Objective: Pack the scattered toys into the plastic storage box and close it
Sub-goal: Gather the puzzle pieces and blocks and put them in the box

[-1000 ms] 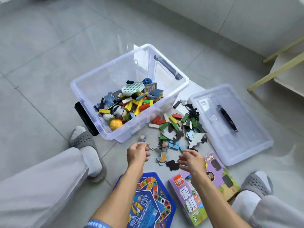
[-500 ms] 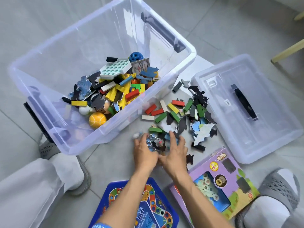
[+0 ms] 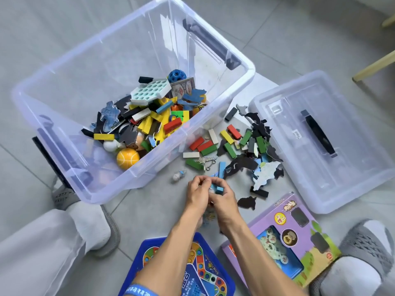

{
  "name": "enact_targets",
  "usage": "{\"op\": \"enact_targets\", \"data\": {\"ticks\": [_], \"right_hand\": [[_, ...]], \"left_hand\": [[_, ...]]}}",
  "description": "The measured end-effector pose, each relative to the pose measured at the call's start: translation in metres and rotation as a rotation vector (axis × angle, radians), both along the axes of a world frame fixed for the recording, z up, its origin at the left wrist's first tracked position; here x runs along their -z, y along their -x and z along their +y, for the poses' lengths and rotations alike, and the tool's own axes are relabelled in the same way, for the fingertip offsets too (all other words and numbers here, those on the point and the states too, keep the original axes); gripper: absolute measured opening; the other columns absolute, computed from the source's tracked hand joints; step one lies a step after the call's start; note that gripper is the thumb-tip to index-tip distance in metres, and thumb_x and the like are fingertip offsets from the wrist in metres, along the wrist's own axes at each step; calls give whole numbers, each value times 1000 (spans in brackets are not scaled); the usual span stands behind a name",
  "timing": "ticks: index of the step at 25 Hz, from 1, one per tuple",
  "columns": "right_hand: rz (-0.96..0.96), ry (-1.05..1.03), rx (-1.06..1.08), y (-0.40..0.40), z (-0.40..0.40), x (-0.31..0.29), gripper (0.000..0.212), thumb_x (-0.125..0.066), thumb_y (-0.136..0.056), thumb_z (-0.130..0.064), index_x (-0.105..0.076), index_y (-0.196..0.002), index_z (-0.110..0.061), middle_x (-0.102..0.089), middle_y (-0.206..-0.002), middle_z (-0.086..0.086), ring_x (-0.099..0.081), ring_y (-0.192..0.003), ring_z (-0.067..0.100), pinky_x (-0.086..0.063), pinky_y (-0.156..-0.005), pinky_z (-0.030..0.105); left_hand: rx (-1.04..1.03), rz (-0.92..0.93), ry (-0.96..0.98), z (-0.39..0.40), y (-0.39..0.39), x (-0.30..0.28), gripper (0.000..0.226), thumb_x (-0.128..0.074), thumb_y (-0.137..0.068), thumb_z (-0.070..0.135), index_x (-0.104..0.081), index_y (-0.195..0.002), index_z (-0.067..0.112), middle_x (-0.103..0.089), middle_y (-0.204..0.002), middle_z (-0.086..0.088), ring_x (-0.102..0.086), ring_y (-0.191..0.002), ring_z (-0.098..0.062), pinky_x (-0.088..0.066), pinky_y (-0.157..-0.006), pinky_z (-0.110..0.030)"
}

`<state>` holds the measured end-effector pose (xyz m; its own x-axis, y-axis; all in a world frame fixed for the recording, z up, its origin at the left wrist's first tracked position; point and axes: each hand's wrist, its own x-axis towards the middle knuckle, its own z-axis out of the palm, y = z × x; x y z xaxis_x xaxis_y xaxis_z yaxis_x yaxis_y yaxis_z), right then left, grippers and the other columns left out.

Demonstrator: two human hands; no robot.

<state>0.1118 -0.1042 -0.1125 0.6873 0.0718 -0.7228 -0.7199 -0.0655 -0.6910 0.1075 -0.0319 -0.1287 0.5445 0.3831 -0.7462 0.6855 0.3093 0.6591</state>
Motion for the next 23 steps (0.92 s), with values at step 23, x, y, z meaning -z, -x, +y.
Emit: {"op": "enact_targets", "data": {"ticks": [23], "right_hand": [[-728,256,-323,-81,73,-261,54,-60,-79,-2,-55,-127,-25,-55,-132,-4,-58,-106,14,-49,-92,30]], "left_hand": [[-269,-436,-758,102,-5,-273,22,-49,-91,25,-59,-109,17,-62,-110,-4,-59,-93,-18,-45,-78,-28]]}}
